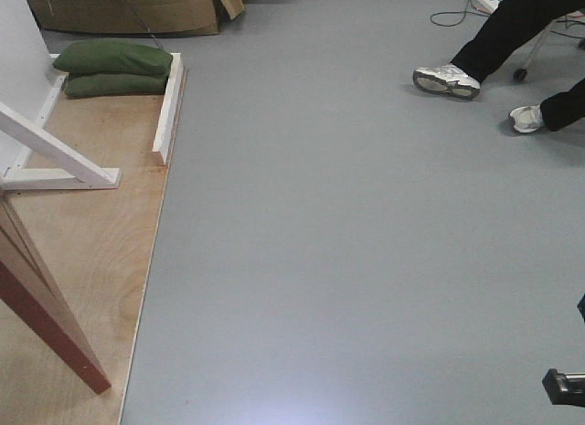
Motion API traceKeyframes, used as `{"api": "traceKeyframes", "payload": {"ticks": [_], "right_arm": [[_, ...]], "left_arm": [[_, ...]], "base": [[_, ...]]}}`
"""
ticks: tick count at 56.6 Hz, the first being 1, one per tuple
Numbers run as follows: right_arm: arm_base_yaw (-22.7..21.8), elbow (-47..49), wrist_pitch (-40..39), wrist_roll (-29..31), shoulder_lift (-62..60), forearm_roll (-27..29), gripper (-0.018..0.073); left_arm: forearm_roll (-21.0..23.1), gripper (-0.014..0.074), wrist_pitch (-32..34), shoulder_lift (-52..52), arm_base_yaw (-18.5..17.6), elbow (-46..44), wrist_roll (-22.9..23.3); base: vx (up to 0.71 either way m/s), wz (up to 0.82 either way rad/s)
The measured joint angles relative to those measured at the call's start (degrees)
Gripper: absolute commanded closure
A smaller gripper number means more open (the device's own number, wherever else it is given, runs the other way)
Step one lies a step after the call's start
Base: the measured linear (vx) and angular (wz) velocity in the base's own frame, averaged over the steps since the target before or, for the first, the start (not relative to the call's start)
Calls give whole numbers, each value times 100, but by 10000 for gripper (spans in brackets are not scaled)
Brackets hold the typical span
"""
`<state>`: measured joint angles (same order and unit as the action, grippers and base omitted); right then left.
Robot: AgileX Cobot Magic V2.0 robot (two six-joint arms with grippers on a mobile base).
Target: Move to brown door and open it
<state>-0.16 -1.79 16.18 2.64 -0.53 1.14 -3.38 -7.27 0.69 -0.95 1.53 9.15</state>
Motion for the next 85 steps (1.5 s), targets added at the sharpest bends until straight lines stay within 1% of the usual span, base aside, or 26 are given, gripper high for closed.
{"api": "traceKeyframes", "payload": {"ticks": [43, 85], "right_arm": [[0, 0, 0, 0, 0, 0, 559], [0, 0, 0, 0, 0, 0, 559]], "left_arm": [[0, 600, 0, 0, 0, 0, 0], [0, 600, 0, 0, 0, 0, 0]], "base": [[8, 0], [1, 0]]}}
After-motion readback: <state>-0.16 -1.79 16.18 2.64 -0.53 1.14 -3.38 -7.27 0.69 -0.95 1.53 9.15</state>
